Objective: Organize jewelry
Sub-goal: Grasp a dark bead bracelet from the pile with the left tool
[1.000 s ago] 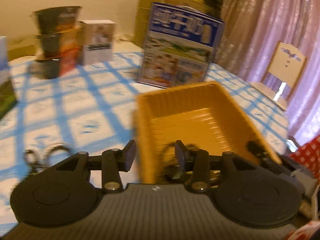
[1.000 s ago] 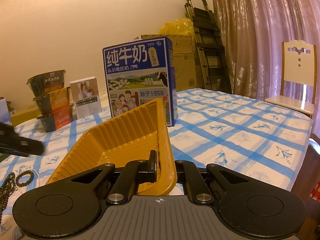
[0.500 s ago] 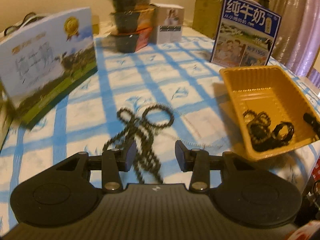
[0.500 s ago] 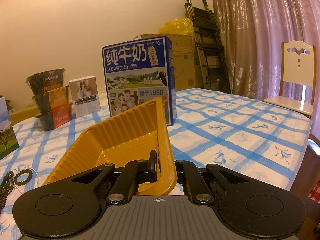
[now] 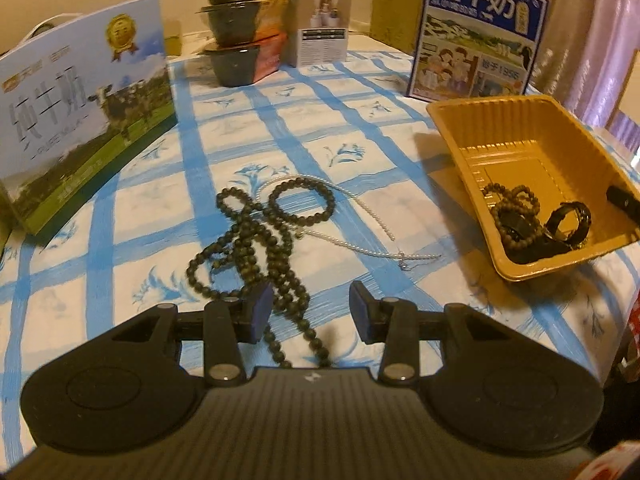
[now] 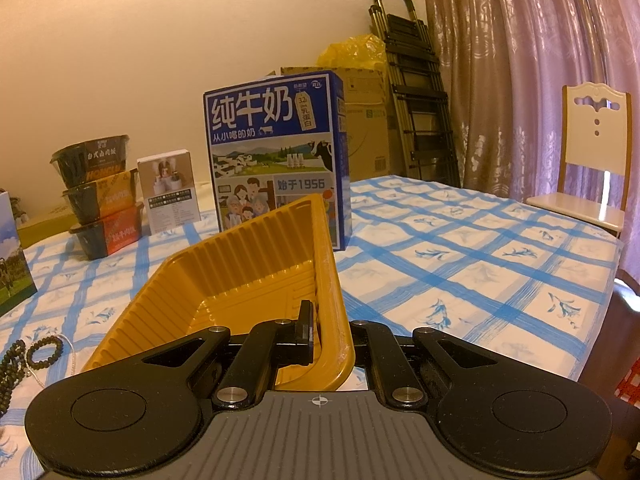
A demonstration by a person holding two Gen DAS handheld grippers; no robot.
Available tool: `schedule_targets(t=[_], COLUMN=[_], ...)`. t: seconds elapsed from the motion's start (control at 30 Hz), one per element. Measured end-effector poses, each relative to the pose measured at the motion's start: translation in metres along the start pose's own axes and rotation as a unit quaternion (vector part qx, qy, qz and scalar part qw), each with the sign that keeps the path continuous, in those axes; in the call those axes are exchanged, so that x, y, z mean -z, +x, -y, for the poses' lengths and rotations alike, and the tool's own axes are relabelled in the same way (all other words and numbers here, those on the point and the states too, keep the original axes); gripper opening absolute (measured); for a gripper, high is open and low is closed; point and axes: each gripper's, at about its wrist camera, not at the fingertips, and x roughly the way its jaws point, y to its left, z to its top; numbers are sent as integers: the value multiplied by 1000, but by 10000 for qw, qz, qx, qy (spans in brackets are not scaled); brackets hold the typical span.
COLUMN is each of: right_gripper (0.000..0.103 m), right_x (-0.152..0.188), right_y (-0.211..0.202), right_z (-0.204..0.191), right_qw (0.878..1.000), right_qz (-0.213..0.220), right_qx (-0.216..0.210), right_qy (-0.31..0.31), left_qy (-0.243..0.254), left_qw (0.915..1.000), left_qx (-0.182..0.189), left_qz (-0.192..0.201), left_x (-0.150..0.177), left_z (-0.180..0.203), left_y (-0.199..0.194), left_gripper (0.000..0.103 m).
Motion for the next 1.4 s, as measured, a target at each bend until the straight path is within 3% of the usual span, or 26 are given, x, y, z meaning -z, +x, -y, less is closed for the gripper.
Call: schedule_targets(t=[0.23, 0.5, 0.77, 1.4], right_gripper=[7, 7, 7, 7], right_x=[0, 0, 0, 0], right_y=[0, -1, -1, -1], right_z=[0, -1, -1, -1], right_qw=[10000, 10000, 10000, 10000], right_qz=[-3, -6, -10, -11], right_qx=[-17, -14, -11, -11], right_qy=[-10, -13, -12, -14], left_qy=[120, 24, -71, 87], left_qw=[9998, 9999, 9998, 9996], left_qx=[143, 82, -152, -269], left_qz=[16, -119, -144, 22], left_x=[-8, -17, -19, -29], left_z=[10, 9, -4, -3], left_y=[22, 59, 77, 95], left_gripper=[35, 21, 21, 19])
